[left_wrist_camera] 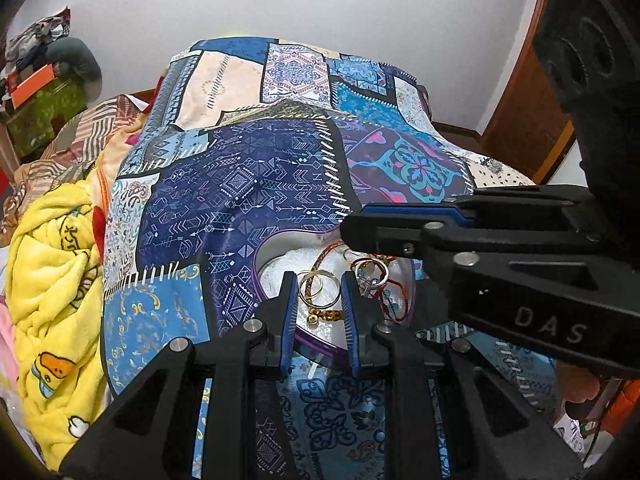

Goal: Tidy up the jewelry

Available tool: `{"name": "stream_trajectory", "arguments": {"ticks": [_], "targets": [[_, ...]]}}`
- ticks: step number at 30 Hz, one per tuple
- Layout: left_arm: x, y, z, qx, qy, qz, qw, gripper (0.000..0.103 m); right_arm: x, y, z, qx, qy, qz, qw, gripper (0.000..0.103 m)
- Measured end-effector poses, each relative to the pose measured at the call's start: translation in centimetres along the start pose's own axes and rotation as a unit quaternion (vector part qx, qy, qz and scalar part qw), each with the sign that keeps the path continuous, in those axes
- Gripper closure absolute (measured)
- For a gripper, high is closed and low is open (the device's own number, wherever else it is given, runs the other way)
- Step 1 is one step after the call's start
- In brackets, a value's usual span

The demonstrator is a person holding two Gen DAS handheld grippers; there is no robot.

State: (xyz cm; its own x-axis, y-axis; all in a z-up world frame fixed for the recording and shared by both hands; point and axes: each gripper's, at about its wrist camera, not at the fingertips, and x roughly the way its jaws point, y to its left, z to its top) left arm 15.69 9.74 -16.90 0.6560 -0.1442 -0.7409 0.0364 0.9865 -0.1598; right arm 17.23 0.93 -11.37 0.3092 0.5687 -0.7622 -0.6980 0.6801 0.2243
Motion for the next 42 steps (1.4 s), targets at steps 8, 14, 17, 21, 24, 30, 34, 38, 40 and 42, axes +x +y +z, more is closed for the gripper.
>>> {"name": "stream_trajectory", "arguments": {"ticks": [8, 14, 17, 21, 24, 30, 34, 38, 40, 42], "targets": [[-0.2, 0.5, 0.2, -0.009, -0.001, -0.002, 1.0, 0.083, 0.7, 0.0, -0.1, 0.005, 0.007, 0.005, 1.0, 0.093], [-0.4, 0.7, 0.3, -0.014, 0.002, -0.002, 0.9999, 0.082, 0.6, -0.1, 0.0, 0.009, 0.016, 0.01, 1.0, 0.091], [-0.7, 0.7, 0.4, -0.019, 0.001, 0.002, 0.9998, 0.081, 0.0, -0.1, 0.0, 0.01, 0.01, 0.008, 1.0, 0.081], [-1.4, 0.8, 0.5, -0.026, -0.004, 0.008, 0.9996, 0.077, -1.8, 0.1, 0.0, 0.008, -0.015, -0.009, 1.0, 0.072], [-2.7, 0.7, 0.8, -0.029, -0.016, 0.013, 0.9994, 0.077, -3.6, 0.2, 0.0, 0.008, -0.035, -0.016, 0.999, 0.072], [-7.2, -0.3, 1.7, -0.026, -0.066, 0.033, 0.9969, 0.077, -8.1, 0.9, 0.0, 0.007, -0.092, -0.038, 0.995, 0.072], [-11.5, -1.5, 2.4, -0.02, -0.118, 0.046, 0.9917, 0.075, -12.2, 1.8, -0.4, 0.005, -0.144, -0.053, 0.988, 0.072], [-16.1, -3.0, 2.5, -0.011, -0.179, 0.061, 0.9819, 0.067, -16.7, 3.0, -1.1, 0.007, -0.203, -0.069, 0.977, 0.072], [-18.5, -3.9, 2.3, -0.006, -0.212, 0.069, 0.9749, 0.066, -18.9, 3.6, -1.6, 0.011, -0.234, -0.073, 0.969, 0.072], [-20.3, -4.6, 1.9, -0.003, -0.236, 0.073, 0.9689, 0.062, -20.4, 4.2, -2.0, 0.014, -0.257, -0.076, 0.963, 0.068]]}}
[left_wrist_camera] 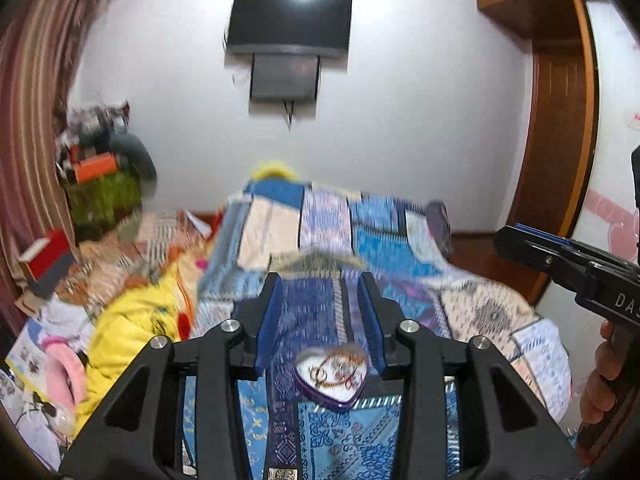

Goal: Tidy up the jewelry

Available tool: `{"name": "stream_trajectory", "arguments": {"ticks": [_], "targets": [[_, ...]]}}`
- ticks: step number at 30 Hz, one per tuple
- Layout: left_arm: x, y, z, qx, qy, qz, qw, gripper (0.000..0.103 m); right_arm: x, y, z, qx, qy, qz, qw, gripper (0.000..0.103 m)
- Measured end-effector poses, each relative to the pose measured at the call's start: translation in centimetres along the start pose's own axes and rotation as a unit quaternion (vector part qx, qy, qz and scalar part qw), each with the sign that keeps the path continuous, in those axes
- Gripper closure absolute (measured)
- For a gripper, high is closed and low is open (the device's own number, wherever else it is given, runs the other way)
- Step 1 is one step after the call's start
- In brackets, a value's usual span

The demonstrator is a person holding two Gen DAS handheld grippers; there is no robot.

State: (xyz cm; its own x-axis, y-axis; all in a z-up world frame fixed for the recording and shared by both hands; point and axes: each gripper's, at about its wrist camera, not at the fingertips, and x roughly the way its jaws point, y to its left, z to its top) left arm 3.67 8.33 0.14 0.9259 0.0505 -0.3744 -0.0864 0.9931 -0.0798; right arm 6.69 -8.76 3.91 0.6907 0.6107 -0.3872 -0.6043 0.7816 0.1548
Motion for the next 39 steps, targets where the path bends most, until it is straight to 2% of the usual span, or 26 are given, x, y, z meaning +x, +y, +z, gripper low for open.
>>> {"name": "stream_trajectory", "arguments": {"ticks": [2, 6, 8, 10, 13, 15, 17, 24, 39], "targets": [[-1.7, -0.4, 0.4, 0.001, -0.024, 0.001, 0.9997, 0.059, -2.0, 0.5, 0.4, 0.001, -0.031, -0.009, 0.999, 0.055], [-4.8, -1.0, 0.7, 0.003, -0.064, 0.006, 0.9979, 0.051, -4.4, 1.8, 0.5, -0.014, -0.073, -0.033, 0.997, 0.042], [-5.8, -1.1, 0.8, 0.003, -0.077, 0.007, 0.997, 0.047, -5.1, 2.4, 0.4, -0.021, -0.09, -0.047, 0.995, 0.027], [-6.5, -1.3, 0.9, 0.004, -0.087, 0.011, 0.9961, 0.039, -5.7, 2.9, 0.3, -0.026, -0.107, -0.06, 0.992, 0.018], [-7.4, -1.3, 0.7, -0.001, -0.1, 0.021, 0.9948, 0.022, -5.9, 3.2, 0.2, -0.029, -0.118, -0.076, 0.99, 0.015], [-7.8, -1.2, 0.6, -0.005, -0.108, 0.025, 0.9939, 0.014, -6.0, 3.3, 0.1, -0.028, -0.12, -0.082, 0.989, 0.013], [-8.1, -1.2, 0.5, -0.005, -0.112, 0.03, 0.9933, 0.011, -6.1, 3.4, -0.1, -0.025, -0.122, -0.089, 0.988, 0.004], [-8.1, -1.5, 0.2, 0.001, -0.113, 0.036, 0.993, 0.005, -6.1, 3.5, -0.3, -0.028, -0.123, -0.098, 0.987, 0.001], [-8.1, -1.6, 0.0, 0.004, -0.11, 0.034, 0.9933, 0.005, -6.7, 3.2, -0.7, -0.024, -0.116, -0.092, 0.989, 0.001]]}}
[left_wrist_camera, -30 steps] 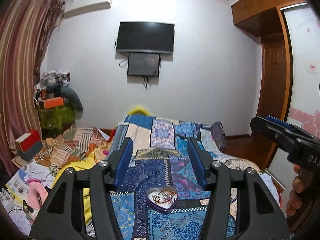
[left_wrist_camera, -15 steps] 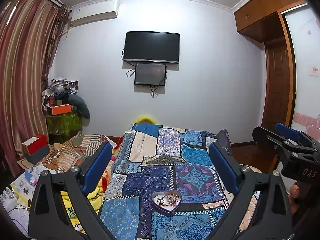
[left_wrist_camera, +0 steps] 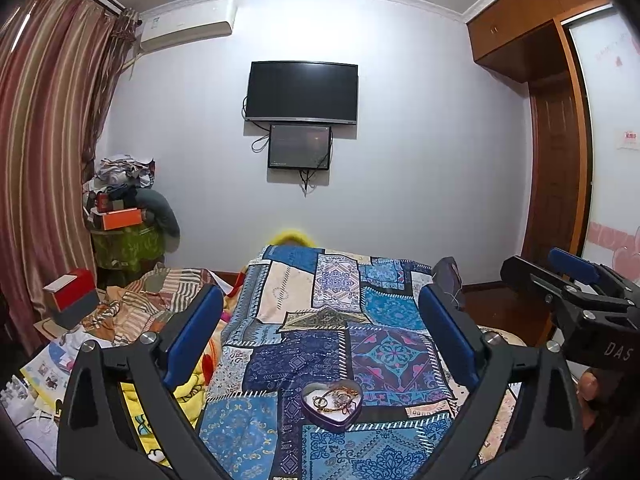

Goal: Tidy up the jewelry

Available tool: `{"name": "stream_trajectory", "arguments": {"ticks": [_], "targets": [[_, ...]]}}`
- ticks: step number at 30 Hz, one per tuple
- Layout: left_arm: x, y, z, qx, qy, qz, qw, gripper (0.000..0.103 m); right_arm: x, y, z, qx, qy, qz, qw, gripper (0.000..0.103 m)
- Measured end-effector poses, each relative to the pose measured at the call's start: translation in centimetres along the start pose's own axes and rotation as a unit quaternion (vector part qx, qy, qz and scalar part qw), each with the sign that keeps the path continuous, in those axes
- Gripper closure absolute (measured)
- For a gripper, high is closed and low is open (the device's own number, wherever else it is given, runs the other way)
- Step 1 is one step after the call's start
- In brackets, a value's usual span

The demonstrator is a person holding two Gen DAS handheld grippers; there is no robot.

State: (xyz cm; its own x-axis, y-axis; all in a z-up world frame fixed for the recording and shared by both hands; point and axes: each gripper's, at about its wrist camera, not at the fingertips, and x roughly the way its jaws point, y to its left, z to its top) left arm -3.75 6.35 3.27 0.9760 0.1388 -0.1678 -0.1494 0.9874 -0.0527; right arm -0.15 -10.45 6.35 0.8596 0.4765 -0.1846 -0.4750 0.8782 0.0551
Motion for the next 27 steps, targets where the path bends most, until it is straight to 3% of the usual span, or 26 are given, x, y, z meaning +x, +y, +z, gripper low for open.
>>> {"name": "stream_trajectory", "arguments": {"ticks": [27], "targets": [[0.41, -0.17, 0.18, 0.011, 0.007, -0.016, 0.9998, 0.002, -0.18, -0.46, 0.15, 0.006, 0.002, -0.001, 1.0, 0.001]]}}
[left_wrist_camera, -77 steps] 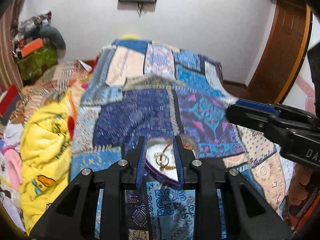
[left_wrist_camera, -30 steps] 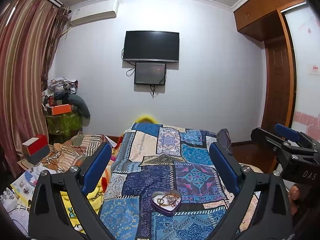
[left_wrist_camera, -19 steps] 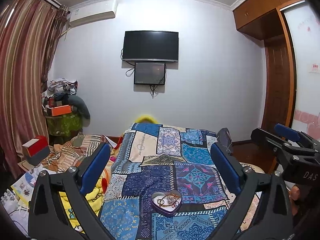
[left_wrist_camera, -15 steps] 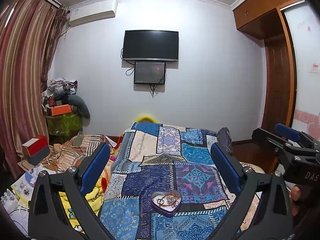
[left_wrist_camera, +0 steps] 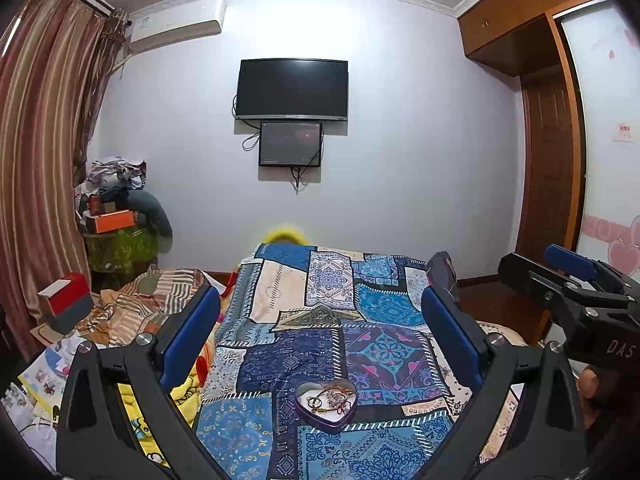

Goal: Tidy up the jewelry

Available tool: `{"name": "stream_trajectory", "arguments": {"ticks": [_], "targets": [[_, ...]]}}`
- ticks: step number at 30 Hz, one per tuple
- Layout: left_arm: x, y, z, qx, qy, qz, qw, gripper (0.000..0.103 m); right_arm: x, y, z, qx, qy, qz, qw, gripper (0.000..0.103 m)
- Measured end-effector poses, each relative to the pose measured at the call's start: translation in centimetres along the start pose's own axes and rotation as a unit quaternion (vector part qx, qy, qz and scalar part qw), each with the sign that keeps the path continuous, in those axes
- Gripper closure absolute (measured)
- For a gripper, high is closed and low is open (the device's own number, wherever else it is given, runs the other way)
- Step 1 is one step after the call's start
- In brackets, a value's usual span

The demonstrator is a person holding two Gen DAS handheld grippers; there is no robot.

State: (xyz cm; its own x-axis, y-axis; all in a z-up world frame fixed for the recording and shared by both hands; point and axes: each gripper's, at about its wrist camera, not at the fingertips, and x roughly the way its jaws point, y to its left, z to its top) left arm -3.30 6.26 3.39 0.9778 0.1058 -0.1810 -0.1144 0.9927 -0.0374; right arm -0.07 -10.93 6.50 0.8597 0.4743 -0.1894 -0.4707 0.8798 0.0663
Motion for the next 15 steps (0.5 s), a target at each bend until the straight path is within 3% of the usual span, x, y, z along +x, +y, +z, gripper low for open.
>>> {"name": "stream_trajectory", "arguments": {"ticks": [15], "targets": [[0.32, -0.14, -0.18, 0.001, 0.004, 0.002, 1.0, 0.002, 0.08, -0.18, 0.06, 0.003, 0.001, -0.007, 1.0, 0.001]]}}
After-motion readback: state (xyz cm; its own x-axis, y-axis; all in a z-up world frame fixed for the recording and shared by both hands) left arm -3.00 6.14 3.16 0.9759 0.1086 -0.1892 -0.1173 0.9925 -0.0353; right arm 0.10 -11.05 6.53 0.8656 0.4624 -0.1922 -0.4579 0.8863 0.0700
